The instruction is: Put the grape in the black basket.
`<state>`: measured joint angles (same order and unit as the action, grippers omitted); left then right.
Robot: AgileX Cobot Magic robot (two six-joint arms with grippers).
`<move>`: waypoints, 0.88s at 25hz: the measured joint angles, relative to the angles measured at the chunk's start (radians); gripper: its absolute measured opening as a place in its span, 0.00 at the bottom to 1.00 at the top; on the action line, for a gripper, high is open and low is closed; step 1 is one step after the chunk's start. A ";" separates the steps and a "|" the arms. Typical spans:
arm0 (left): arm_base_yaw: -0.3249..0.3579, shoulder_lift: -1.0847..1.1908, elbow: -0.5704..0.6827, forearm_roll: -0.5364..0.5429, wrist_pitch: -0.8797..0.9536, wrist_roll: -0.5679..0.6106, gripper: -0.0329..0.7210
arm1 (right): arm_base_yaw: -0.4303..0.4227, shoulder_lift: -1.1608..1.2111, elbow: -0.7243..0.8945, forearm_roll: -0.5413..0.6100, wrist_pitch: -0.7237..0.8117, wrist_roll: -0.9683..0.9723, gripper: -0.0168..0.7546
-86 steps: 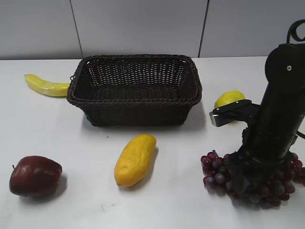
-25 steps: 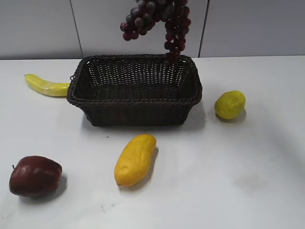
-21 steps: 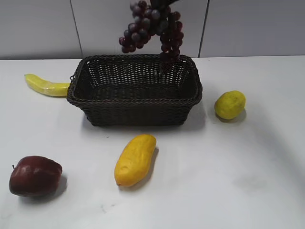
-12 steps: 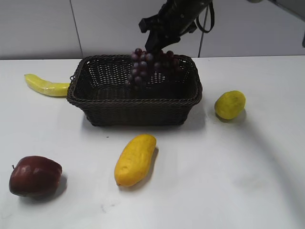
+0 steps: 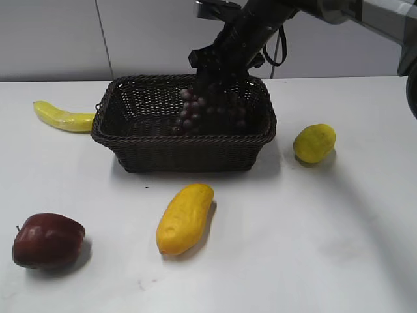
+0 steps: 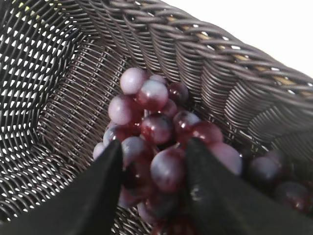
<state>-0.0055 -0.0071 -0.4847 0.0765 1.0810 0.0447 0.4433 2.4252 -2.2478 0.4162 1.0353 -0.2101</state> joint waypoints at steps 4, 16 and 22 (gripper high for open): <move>0.000 0.000 0.000 0.000 0.000 0.000 0.68 | 0.001 0.000 0.000 -0.001 0.041 0.010 0.68; 0.000 0.000 0.000 0.000 0.000 0.000 0.68 | -0.010 -0.178 0.002 -0.263 0.090 0.078 0.70; 0.000 0.000 0.000 0.000 0.000 0.000 0.68 | -0.107 -0.274 0.002 -0.296 0.133 0.118 0.70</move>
<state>-0.0055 -0.0071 -0.4847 0.0765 1.0810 0.0447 0.3365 2.1516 -2.2457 0.1206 1.1686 -0.0925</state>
